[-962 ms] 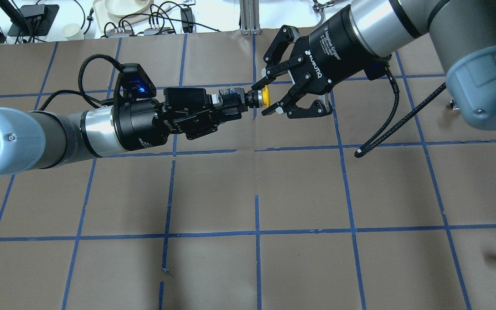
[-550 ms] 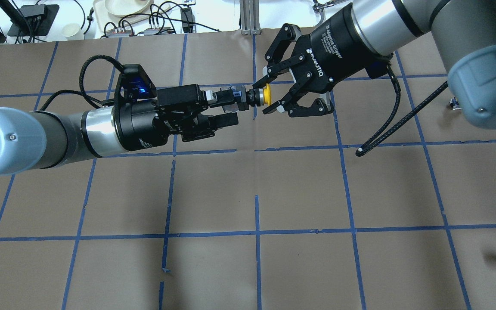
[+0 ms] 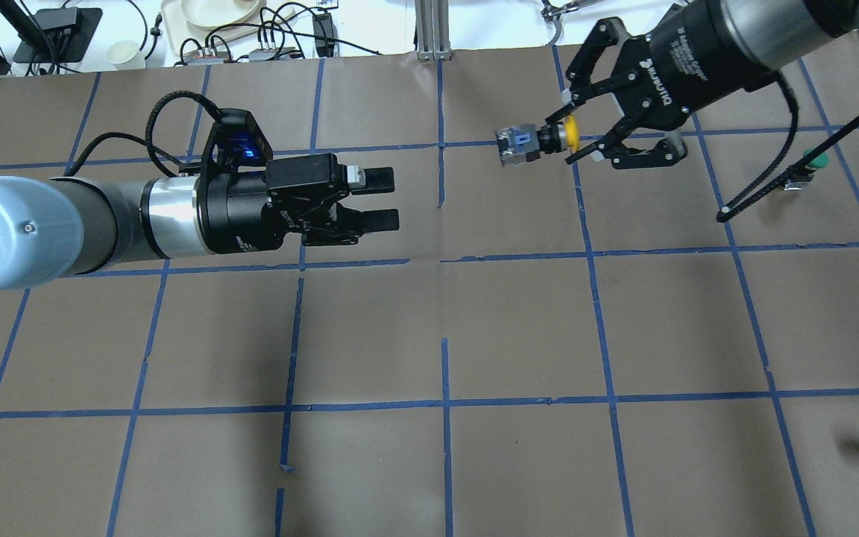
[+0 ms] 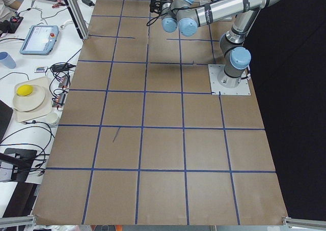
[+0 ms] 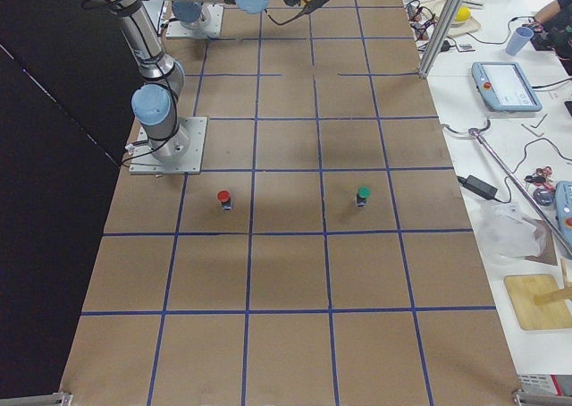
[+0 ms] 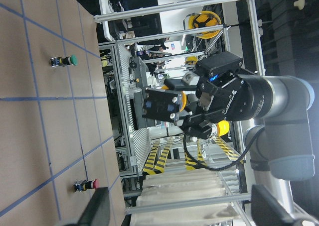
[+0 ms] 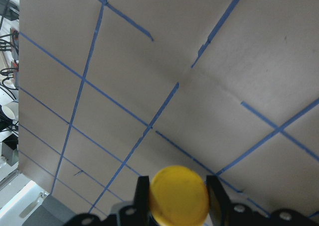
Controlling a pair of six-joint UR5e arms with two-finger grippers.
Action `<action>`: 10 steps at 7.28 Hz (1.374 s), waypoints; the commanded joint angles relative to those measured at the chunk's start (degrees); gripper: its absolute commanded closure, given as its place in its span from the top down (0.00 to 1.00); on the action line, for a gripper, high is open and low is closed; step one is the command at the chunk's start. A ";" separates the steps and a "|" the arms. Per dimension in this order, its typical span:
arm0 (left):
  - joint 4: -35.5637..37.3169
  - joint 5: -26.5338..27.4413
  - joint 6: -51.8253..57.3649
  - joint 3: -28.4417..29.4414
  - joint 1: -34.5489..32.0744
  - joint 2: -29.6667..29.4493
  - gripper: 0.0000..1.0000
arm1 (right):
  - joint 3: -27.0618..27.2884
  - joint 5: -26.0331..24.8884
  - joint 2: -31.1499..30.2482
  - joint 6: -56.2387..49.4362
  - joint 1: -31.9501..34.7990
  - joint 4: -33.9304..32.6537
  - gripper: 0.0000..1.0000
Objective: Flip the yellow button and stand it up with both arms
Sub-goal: 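Carry the button with the right gripper toward the green button while the left arm withdraws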
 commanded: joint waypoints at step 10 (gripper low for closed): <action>26.45 64.66 -49.96 21.83 0.64 -3.68 1.00 | 27.72 -18.00 1.75 -117.60 -31.78 -34.33 0.16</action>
